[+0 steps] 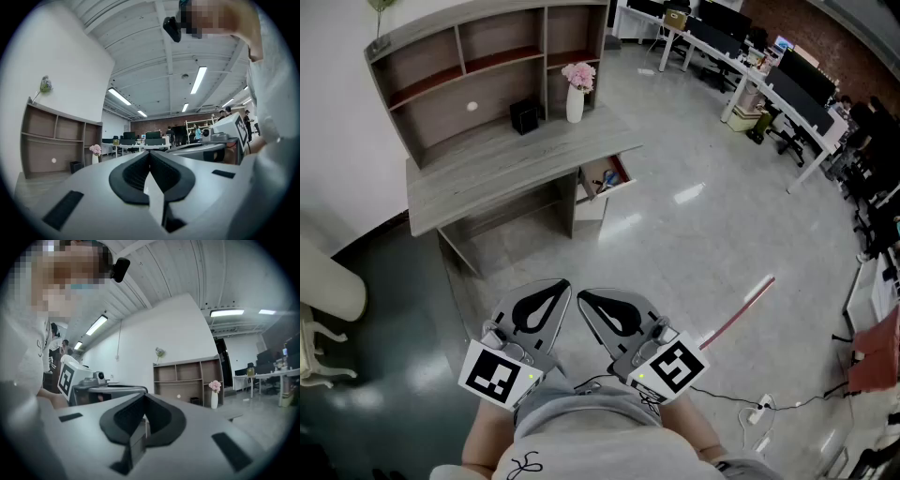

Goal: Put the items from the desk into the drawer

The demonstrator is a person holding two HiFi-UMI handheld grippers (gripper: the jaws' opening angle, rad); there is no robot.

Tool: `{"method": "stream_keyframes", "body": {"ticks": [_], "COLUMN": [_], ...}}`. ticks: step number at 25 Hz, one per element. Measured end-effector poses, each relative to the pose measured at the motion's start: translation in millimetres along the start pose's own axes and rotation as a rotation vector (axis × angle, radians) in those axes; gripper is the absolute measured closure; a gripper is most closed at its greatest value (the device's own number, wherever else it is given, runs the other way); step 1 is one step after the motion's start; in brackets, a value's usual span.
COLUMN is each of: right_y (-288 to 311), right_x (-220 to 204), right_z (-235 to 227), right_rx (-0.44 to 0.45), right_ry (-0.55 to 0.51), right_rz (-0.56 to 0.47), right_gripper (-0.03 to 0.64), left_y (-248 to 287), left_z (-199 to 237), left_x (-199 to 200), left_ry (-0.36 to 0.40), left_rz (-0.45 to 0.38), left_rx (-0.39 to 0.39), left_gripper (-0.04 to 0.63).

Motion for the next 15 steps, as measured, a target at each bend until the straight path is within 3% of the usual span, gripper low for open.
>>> {"method": "stream_keyframes", "body": {"ticks": [15], "right_y": [17.7], "right_x": [-1.5], "right_z": [7.1], "right_rx": [0.009], "right_ry": [0.015], "right_rz": [-0.008], "right_gripper": [0.609], "left_y": [-14.4], "left_z": [17.9], "left_x": [-2.5], "left_ry": [-0.005], "left_rz": [0.009], "left_rx": [0.028], "left_gripper": [0.584]}}
Point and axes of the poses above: the fingertips, and each gripper's own axes: y forward along the fingers, z to its left, x out of its top, the point moved 4 cm from there along -y, backward along the fingers, and after that the axes turned 5 degrees about x, right-handed, at the moved point
